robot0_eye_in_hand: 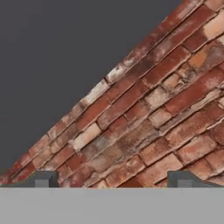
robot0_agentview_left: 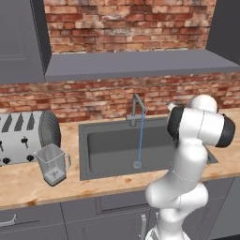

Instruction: Turn on the sink faucet and place the jug under the water for a few seconds to fill it up.

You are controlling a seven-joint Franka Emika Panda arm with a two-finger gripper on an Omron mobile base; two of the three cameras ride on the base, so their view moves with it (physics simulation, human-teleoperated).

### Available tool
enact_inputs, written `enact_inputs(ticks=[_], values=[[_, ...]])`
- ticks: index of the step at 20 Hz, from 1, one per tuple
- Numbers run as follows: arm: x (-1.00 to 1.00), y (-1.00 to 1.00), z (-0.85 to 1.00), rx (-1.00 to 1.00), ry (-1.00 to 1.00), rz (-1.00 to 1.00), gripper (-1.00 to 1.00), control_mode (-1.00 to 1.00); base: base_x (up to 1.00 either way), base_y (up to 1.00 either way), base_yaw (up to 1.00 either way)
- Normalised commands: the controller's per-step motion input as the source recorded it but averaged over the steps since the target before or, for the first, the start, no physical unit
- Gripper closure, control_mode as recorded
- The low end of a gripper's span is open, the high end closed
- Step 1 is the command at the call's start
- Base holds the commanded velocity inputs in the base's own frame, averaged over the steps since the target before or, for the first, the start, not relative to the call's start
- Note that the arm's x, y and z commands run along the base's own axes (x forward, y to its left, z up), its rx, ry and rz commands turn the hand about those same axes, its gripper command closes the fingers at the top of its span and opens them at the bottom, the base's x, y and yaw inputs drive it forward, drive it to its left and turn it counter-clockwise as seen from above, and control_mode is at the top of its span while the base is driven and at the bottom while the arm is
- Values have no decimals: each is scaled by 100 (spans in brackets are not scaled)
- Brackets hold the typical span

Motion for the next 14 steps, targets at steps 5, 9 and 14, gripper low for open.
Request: enact_inputs(ticks=[5, 9, 14], values=[[-99, 2, 100, -18, -7, 0, -100, -100, 0, 0, 0], [-98, 14, 99, -23, 0, 0, -100, -100, 0, 0, 0], [-98, 32, 80, -27, 0, 0, -100, -100, 0, 0, 0]])
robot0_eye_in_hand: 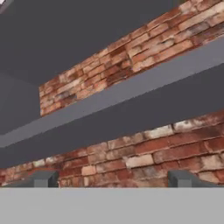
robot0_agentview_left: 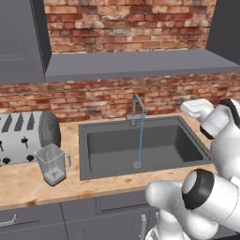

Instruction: Turn on the sink faucet and place the jug under the water for a few seconds to fill it up.

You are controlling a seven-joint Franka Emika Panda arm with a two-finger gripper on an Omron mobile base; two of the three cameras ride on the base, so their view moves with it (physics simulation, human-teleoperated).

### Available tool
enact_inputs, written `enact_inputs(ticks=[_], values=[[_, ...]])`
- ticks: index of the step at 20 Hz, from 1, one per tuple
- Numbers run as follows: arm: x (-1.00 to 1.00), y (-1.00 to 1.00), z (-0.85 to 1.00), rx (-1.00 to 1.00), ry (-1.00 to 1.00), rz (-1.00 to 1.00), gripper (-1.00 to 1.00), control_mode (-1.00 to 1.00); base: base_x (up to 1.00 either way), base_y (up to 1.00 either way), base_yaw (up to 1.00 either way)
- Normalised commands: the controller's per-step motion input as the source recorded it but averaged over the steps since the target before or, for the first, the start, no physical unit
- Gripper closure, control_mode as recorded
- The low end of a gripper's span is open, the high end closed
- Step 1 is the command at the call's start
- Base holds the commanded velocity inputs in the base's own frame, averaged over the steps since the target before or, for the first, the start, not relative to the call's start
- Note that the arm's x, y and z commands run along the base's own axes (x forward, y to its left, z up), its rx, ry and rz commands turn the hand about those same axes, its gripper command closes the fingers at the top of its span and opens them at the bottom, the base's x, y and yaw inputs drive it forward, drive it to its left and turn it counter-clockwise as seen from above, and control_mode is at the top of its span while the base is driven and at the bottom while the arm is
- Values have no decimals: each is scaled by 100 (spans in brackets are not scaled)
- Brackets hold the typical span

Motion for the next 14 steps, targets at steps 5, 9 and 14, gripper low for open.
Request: enact_inputs(ticks=[5, 9, 14], values=[[-92, 51, 52, -30, 0, 0, -100, -100, 0, 0, 0], [-83, 97, 2, -38, 1, 10, -100, -100, 0, 0, 0], [-59, 100, 0, -38, 0, 21, -100, -100, 0, 0, 0]])
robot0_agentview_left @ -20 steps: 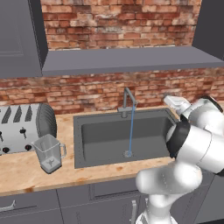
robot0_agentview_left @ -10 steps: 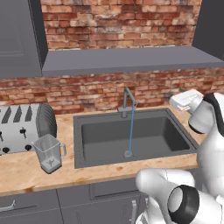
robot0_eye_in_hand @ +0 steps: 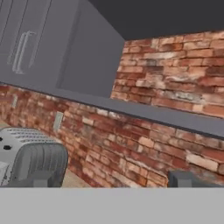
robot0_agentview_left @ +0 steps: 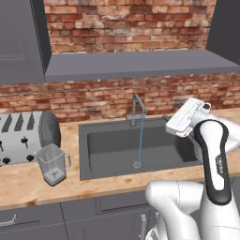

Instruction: Turn on the sink faucet and place the jug under the water for a few seconds to fill it up.

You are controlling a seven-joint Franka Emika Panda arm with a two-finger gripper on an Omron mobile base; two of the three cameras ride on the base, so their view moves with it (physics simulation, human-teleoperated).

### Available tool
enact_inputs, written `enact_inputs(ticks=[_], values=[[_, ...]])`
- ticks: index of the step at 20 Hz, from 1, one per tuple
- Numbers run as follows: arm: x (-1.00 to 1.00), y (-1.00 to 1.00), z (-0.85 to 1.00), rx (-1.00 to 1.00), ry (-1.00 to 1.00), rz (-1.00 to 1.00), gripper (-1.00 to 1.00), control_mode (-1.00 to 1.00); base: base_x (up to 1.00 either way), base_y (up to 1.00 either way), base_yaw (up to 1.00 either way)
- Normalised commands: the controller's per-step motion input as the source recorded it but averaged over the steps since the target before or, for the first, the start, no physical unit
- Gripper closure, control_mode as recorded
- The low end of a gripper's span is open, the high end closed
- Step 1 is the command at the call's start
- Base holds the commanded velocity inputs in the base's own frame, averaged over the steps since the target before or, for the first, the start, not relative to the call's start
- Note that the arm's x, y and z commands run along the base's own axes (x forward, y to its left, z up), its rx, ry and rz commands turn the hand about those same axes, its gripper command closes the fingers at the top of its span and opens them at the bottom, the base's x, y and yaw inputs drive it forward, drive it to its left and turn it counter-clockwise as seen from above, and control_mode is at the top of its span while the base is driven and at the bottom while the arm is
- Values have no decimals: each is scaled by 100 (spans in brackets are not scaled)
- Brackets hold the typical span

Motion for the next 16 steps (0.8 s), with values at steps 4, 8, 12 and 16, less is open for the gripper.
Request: enact_inputs(ticks=[4, 8, 12, 16], values=[[-25, 100, -17, -30, 0, 25, -100, -100, 0, 0, 0], [-2, 100, -31, -19, 0, 29, -100, -100, 0, 0, 0], [3, 100, -42, -11, 1, 26, -100, -100, 0, 0, 0], [16, 99, -41, -2, 5, 17, -100, -100, 0, 0, 0]])
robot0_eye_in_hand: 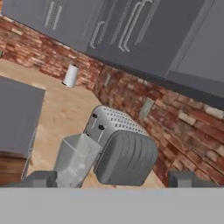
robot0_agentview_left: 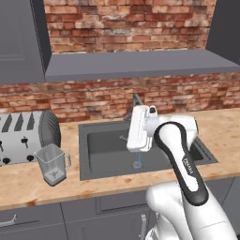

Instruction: Turn on the sink faucet and place the jug under the water for a few seconds to fill it up.

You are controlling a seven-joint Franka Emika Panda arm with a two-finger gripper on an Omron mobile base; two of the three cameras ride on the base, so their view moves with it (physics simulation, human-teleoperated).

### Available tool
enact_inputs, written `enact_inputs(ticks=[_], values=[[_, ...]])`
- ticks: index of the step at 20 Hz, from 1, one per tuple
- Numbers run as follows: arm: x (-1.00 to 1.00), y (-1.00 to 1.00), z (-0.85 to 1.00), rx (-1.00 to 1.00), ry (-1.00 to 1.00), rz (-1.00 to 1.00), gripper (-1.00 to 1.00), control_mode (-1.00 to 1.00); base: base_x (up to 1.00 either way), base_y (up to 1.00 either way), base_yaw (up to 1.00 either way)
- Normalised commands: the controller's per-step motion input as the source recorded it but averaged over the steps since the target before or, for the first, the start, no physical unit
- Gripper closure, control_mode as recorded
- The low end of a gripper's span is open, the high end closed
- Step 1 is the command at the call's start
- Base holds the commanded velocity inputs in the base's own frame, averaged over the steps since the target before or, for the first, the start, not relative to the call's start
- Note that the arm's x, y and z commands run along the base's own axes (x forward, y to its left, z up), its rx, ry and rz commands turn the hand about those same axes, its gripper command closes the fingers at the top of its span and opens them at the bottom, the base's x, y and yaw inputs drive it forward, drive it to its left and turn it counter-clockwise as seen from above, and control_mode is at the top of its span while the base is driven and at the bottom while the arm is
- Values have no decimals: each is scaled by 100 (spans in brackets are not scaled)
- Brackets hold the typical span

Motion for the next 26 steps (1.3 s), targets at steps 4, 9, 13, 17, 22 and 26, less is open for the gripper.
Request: enact_inputs(ticks=[4, 9, 13, 17, 22, 26], values=[[14, 98, -49, 0, 13, 11, -100, -100, 0, 0, 0], [2, 71, -57, 0, 13, 10, -100, -100, 0, 0, 0], [1, 36, -40, 0, 11, 7, -100, -100, 0, 0, 0], [10, 50, -18, 1, 13, 1, -100, -100, 0, 0, 0], [7, 36, -13, 1, 11, 4, -100, -100, 0, 0, 0], [20, 2, -20, 0, 4, 13, -100, -100, 0, 0, 0]])
